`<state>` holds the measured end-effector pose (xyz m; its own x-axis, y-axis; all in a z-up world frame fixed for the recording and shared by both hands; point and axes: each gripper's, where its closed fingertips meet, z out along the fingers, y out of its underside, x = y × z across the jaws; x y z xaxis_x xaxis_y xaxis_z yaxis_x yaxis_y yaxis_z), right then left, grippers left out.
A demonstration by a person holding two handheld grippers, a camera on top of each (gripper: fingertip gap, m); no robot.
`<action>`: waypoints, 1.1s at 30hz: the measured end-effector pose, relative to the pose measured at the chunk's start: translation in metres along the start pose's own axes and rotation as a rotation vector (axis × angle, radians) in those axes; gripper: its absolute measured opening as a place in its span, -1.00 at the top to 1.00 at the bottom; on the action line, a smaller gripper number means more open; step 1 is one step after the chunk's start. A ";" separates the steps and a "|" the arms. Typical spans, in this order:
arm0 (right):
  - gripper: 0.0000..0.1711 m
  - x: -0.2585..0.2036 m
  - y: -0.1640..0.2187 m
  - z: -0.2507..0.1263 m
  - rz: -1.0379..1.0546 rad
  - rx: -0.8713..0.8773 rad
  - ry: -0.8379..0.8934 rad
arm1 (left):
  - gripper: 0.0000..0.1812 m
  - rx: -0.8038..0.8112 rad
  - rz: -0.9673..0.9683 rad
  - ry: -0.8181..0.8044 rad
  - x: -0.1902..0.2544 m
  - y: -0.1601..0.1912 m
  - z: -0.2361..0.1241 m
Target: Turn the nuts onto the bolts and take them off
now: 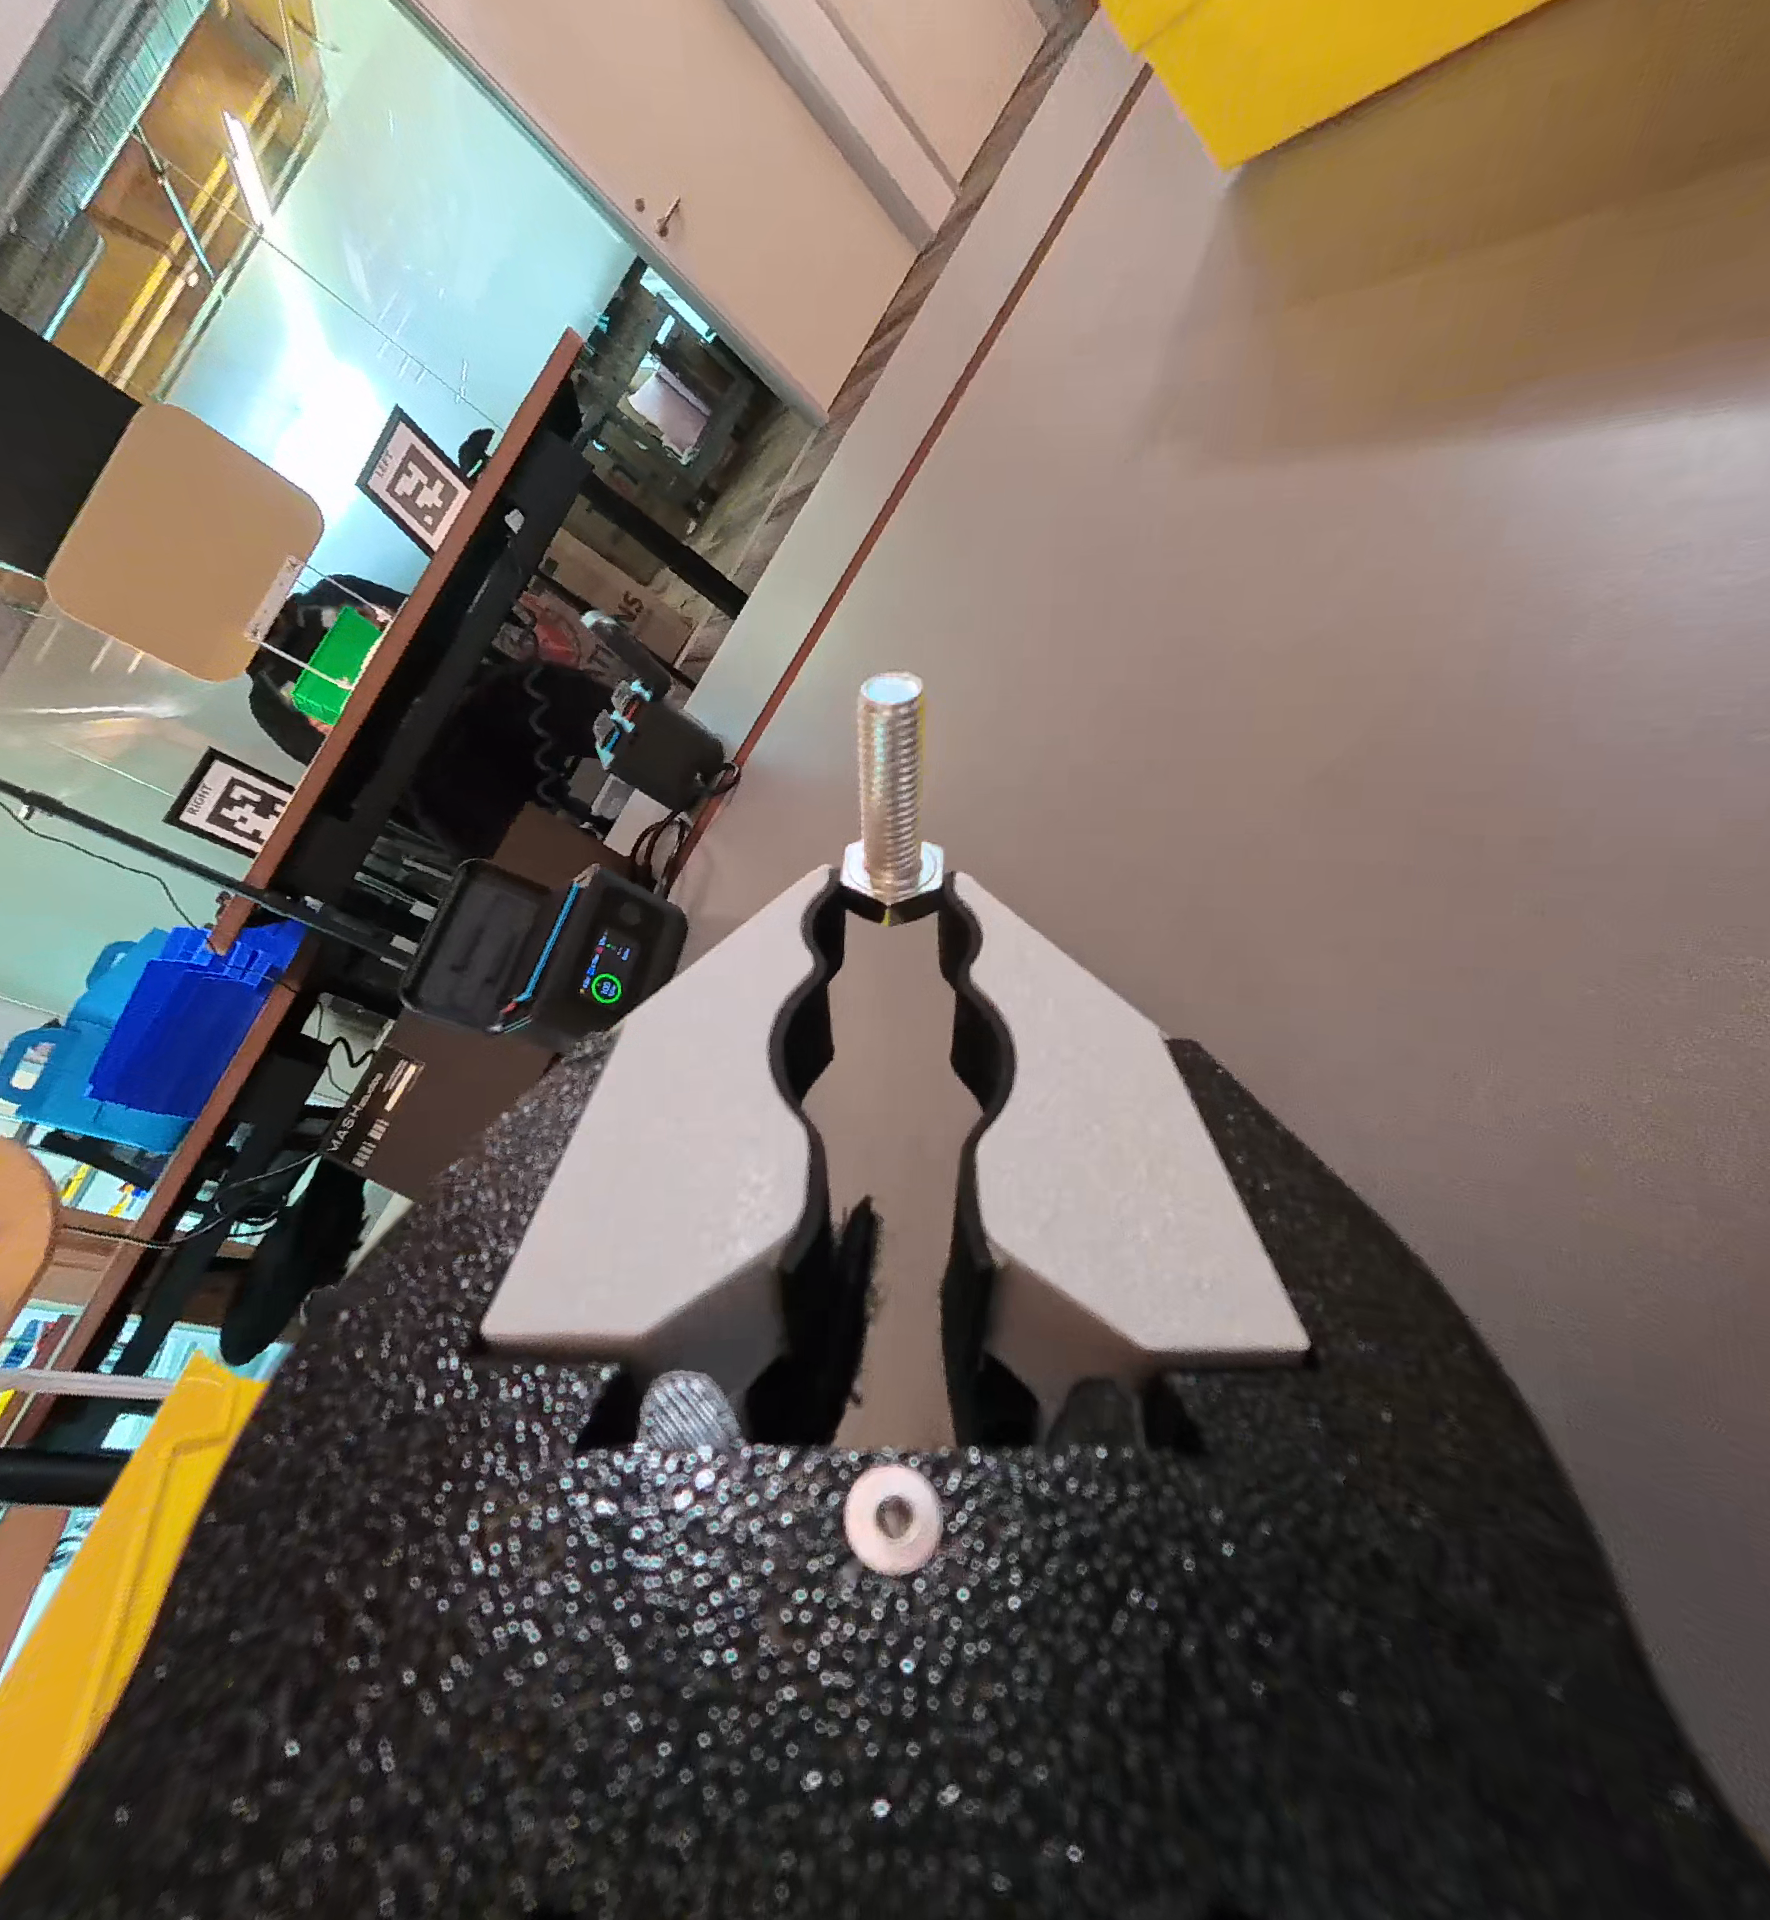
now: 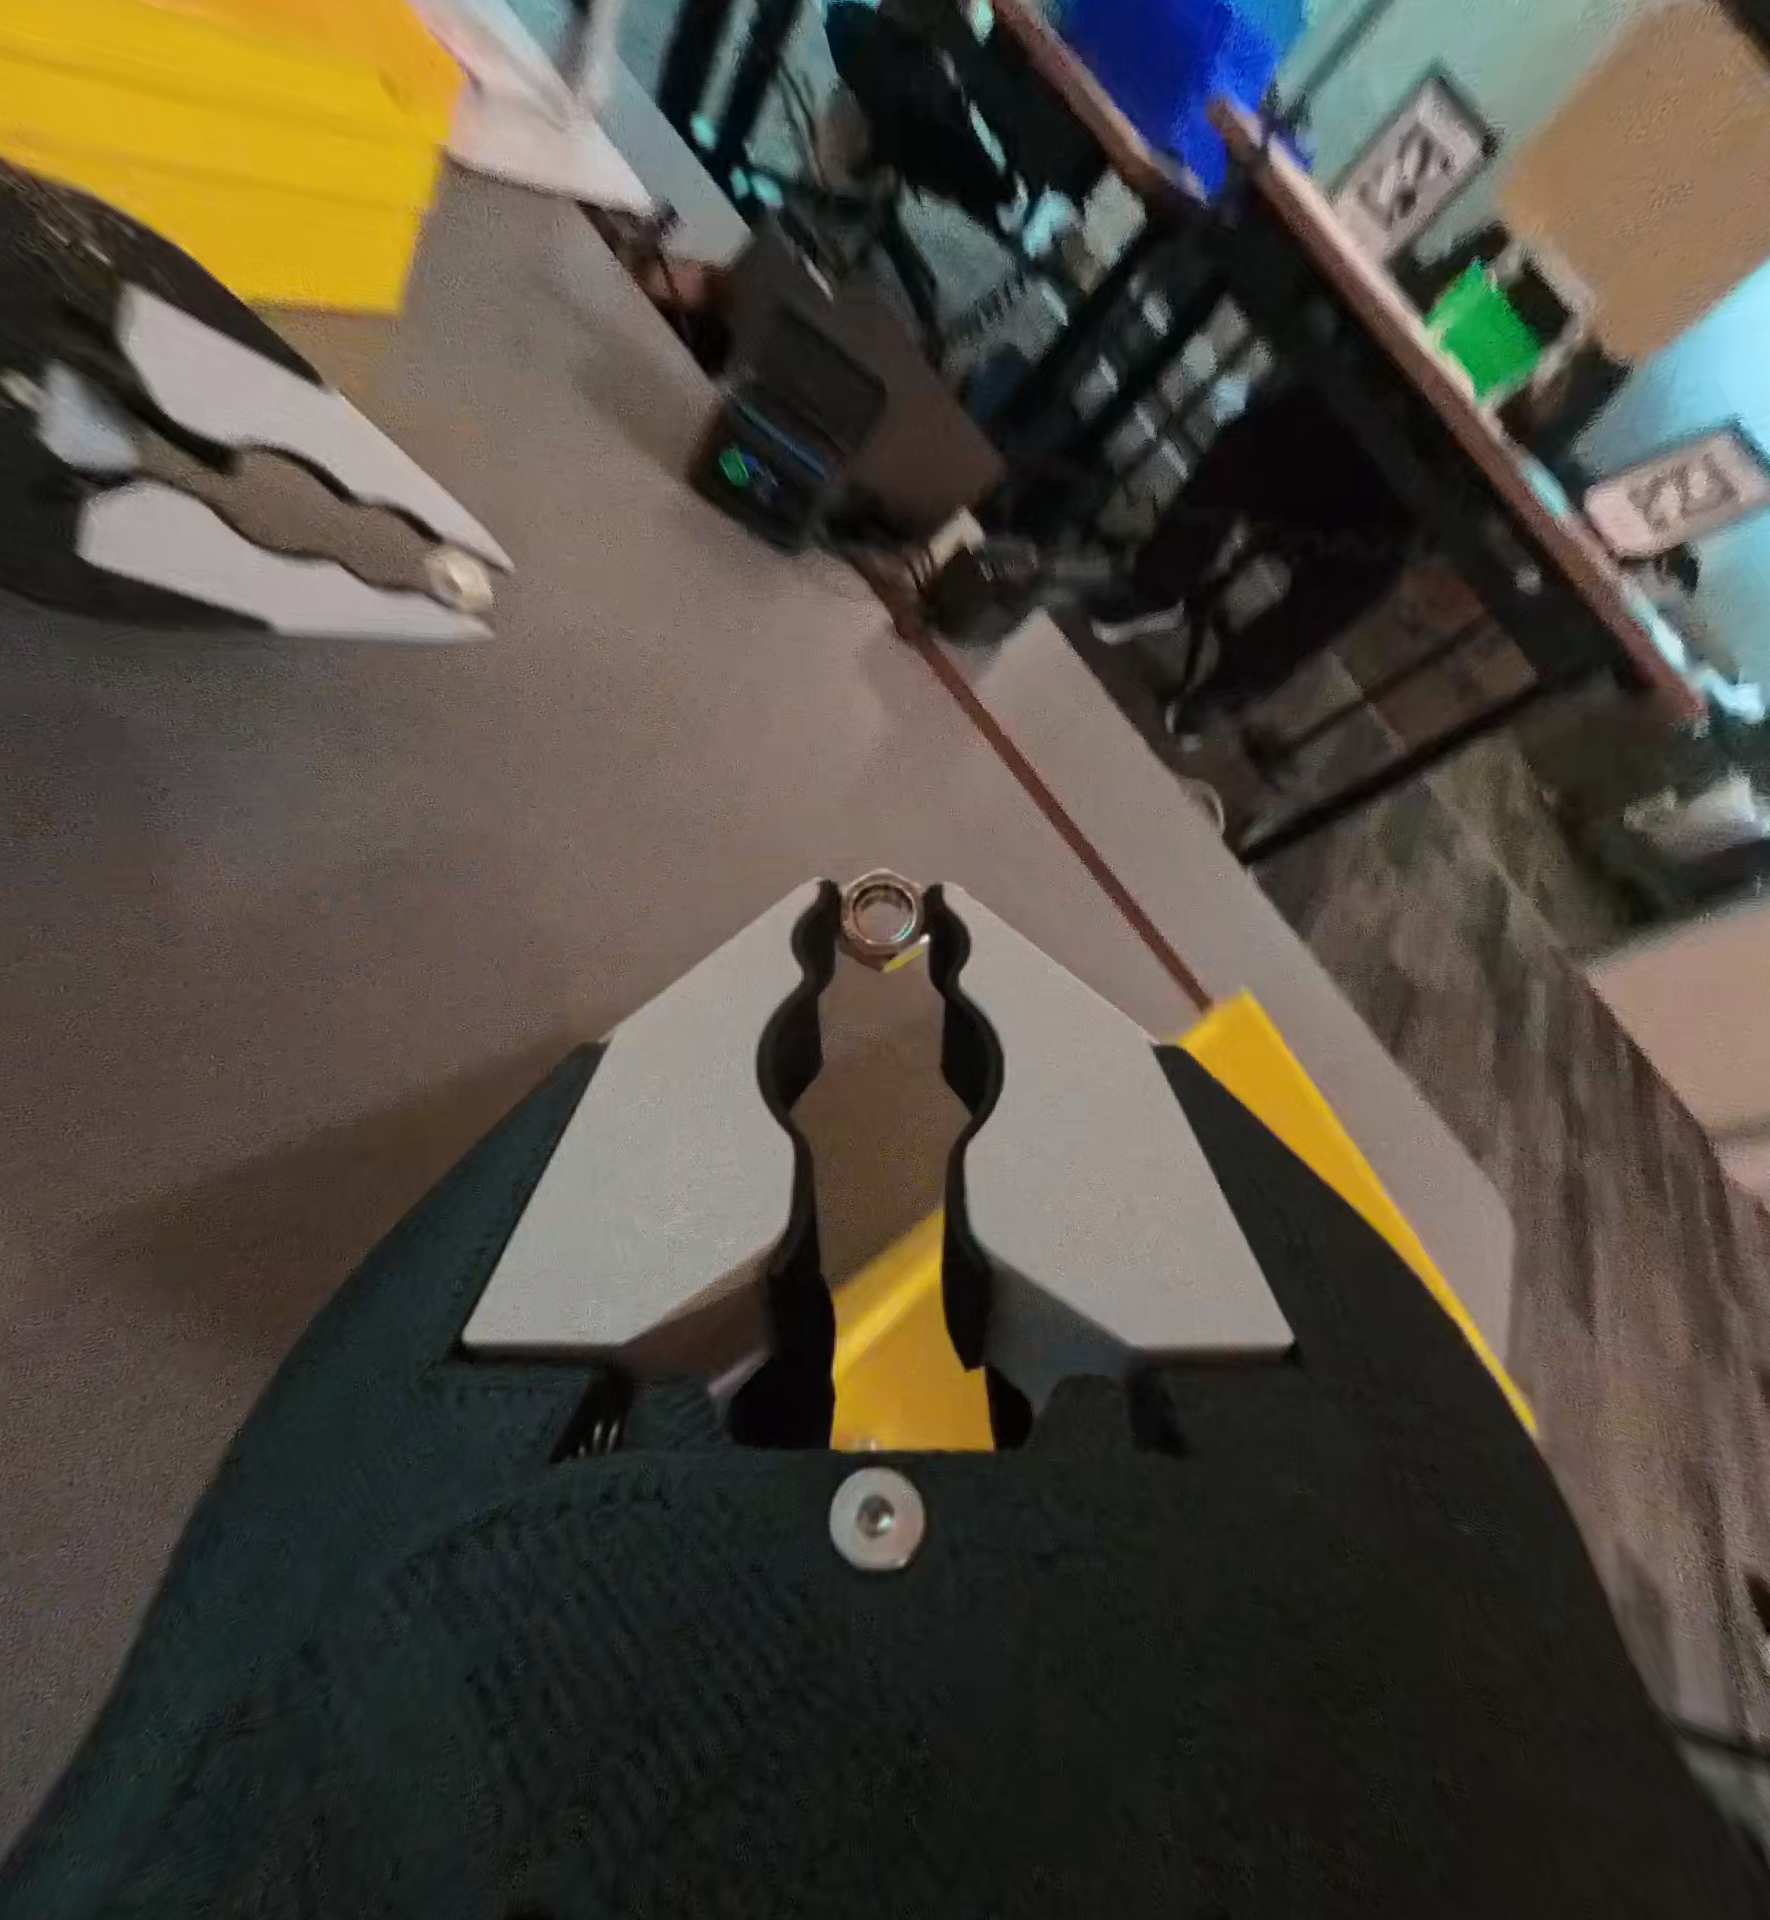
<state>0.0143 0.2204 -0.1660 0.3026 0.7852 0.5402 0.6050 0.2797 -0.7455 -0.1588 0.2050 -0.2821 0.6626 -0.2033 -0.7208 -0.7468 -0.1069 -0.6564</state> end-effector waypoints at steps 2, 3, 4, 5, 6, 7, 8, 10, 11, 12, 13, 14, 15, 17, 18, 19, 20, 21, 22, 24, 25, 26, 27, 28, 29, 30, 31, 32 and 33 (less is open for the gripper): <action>0.82 0.028 0.061 -0.018 0.094 -0.241 0.031 | 0.83 0.003 -0.008 0.012 0.001 0.000 0.000; 0.82 0.038 0.096 -0.024 0.140 -0.369 0.040 | 0.83 0.008 -0.012 0.015 0.001 -0.001 0.000; 0.82 0.042 0.130 -0.030 0.194 -0.491 0.025 | 0.83 0.013 -0.017 0.020 0.001 -0.002 0.000; 0.82 0.042 0.160 -0.033 0.256 -0.596 -0.012 | 0.83 0.017 -0.025 0.025 0.002 -0.002 -0.001; 0.82 0.040 0.185 -0.034 0.323 -0.672 -0.046 | 0.83 0.019 -0.033 0.030 0.002 -0.002 -0.001; 0.82 0.036 0.203 -0.032 0.392 -0.717 -0.075 | 0.83 0.021 -0.041 0.034 0.002 -0.002 -0.001; 0.82 0.033 0.216 -0.030 0.447 -0.741 -0.099 | 0.83 0.022 -0.049 0.038 0.002 -0.002 -0.001; 0.82 0.027 0.233 -0.025 0.489 -0.769 -0.132 | 0.83 0.021 -0.057 0.047 0.002 -0.001 -0.002; 0.82 0.024 0.240 -0.025 0.498 -0.791 -0.146 | 0.83 0.017 -0.057 0.055 0.004 0.000 -0.002; 0.82 0.022 0.245 -0.023 0.506 -0.809 -0.152 | 0.83 0.012 -0.056 0.066 0.006 0.000 -0.002; 0.76 0.020 0.249 -0.020 0.520 -0.818 -0.149 | 0.83 0.007 -0.051 0.077 0.008 0.001 -0.001; 0.63 0.021 0.250 -0.018 0.542 -0.816 -0.141 | 0.83 0.005 -0.046 0.085 0.009 0.001 -0.001; 0.54 0.022 0.246 -0.014 0.561 -0.794 -0.132 | 0.83 0.004 -0.040 0.089 0.010 0.001 -0.001; 0.41 0.032 0.234 -0.015 0.547 -0.753 -0.068 | 0.83 0.006 -0.034 0.092 0.011 0.000 -0.002; 0.38 0.044 0.226 -0.020 0.504 -0.725 0.017 | 0.83 0.008 -0.035 0.092 0.011 0.000 -0.002; 0.38 0.059 0.212 -0.024 0.452 -0.676 0.120 | 0.83 0.010 -0.037 0.088 0.010 -0.001 -0.002; 0.40 0.070 0.191 -0.028 0.405 -0.594 0.201 | 0.83 0.014 -0.041 0.084 0.009 -0.001 -0.003; 0.43 0.075 0.163 -0.027 0.357 -0.476 0.248 | 0.83 0.018 -0.047 0.078 0.008 -0.002 -0.003; 0.47 0.075 0.130 -0.023 0.298 -0.334 0.265 | 0.83 0.026 -0.055 0.072 0.006 -0.003 -0.004; 0.51 0.054 0.062 -0.013 0.130 -0.037 0.236 | 0.83 0.052 -0.079 0.062 0.002 -0.006 -0.006; 0.56 0.035 0.032 -0.008 0.047 0.101 0.205 | 0.83 0.075 -0.101 0.064 0.001 -0.009 -0.007; 0.59 0.012 0.008 -0.002 -0.018 0.216 0.160 | 0.83 0.103 -0.122 0.069 0.000 -0.013 -0.009; 0.62 -0.016 -0.010 0.004 -0.059 0.298 0.090 | 0.83 0.130 -0.134 0.072 -0.001 -0.016 -0.011; 0.65 -0.042 -0.022 0.013 -0.064 0.345 0.014 | 0.83 0.150 -0.137 0.073 -0.001 -0.019 -0.013; 0.66 -0.066 -0.028 0.023 -0.047 0.362 -0.067 | 0.83 0.165 -0.132 0.076 -0.001 -0.021 -0.014; 0.65 -0.088 -0.031 0.034 -0.017 0.363 -0.148 | 0.83 0.176 -0.117 0.080 0.001 -0.023 -0.016; 0.63 -0.105 -0.030 0.045 0.020 0.345 -0.205 | 0.83 0.184 -0.095 0.086 0.003 -0.025 -0.016; 0.62 -0.116 -0.029 0.055 0.059 0.324 -0.239 | 0.83 0.187 -0.068 0.092 0.006 -0.027 -0.017; 0.62 -0.125 -0.029 0.061 0.095 0.316 -0.270 | 0.83 0.186 -0.040 0.096 0.010 -0.027 -0.016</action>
<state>-0.0865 0.1480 -0.2356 0.1167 0.9206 0.3727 0.3153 0.3215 -0.8929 -0.1329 0.1900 -0.2673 0.6764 -0.2951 -0.6749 -0.6910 0.0630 -0.7201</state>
